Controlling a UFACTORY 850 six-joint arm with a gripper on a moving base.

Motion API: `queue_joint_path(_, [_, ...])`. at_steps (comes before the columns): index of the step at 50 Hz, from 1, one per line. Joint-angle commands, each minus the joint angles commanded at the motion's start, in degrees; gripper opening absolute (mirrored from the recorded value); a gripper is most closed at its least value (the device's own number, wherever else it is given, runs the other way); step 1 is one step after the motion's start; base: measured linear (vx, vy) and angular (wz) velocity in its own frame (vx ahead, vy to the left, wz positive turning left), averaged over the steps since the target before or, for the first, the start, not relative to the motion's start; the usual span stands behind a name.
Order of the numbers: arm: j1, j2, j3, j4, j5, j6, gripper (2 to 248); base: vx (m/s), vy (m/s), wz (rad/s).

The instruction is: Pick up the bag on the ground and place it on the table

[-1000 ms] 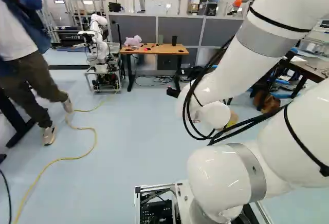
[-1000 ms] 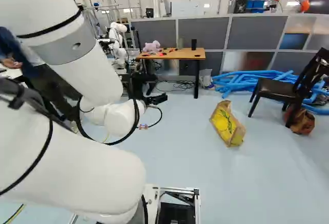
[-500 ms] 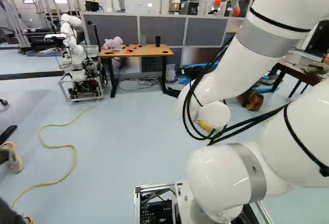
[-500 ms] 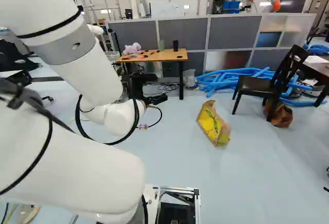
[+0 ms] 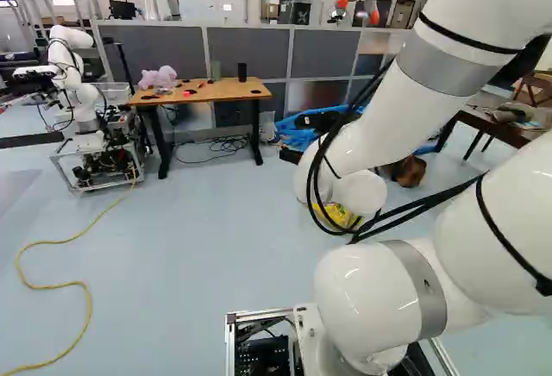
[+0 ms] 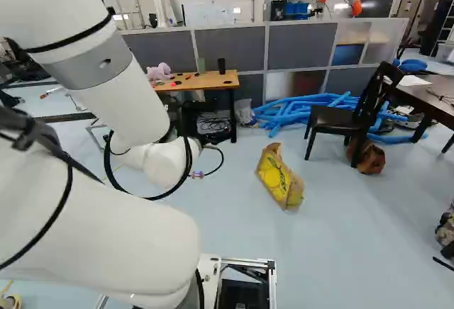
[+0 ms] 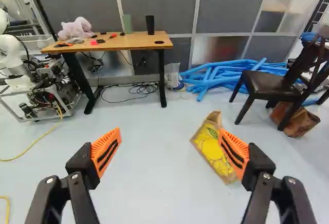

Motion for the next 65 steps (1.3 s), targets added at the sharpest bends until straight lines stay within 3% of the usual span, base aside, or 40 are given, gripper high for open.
queue_joint_path(36, [0.0,0.0,0.0,0.0,0.0,0.0,247,0.259,-0.074,-0.016])
queue_joint_path(65, [0.0,0.0,0.0,0.0,0.0,0.0,247,0.284,-0.131,-0.339])
